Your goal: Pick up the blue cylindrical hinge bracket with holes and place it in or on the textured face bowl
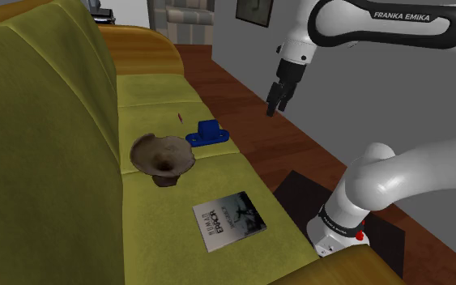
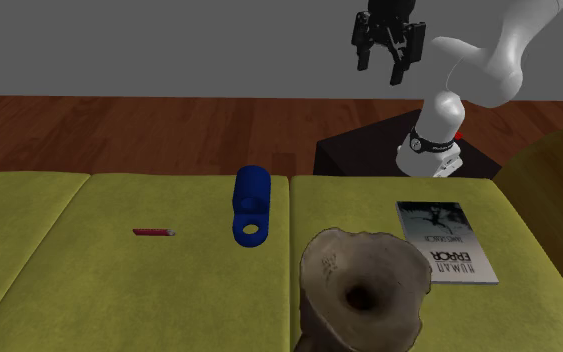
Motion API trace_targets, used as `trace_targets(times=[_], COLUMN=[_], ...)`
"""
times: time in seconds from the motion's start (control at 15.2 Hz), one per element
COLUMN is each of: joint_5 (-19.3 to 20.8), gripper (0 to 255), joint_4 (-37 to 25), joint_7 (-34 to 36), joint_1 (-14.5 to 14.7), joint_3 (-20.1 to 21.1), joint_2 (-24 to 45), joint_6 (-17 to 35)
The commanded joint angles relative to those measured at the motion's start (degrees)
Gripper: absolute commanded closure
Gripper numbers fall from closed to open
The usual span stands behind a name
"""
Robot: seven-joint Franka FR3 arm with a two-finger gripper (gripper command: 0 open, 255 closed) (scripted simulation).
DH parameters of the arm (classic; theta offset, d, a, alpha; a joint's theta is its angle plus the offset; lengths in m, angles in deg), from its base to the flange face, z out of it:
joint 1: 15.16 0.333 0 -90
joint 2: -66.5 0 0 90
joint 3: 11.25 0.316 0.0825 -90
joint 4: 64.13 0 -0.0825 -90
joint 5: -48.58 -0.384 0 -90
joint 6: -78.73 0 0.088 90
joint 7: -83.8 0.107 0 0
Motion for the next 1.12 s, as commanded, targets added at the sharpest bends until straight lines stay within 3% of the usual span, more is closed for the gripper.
trace_targets(times=[0.0, 0.53, 1.06], joint_5=[0.00, 0.34, -4.61], gripper=[0, 0, 0], joint_4=[0.00, -5.79, -17.87], joint_7=[0.00, -19.17, -38.39], joint_1=[0.00, 4.41, 8.79], joint_3=[0.00, -7.28, -11.78], joint_2=[0.00, 17.50, 36.70], joint_6=[0.00, 11.24, 16.81])
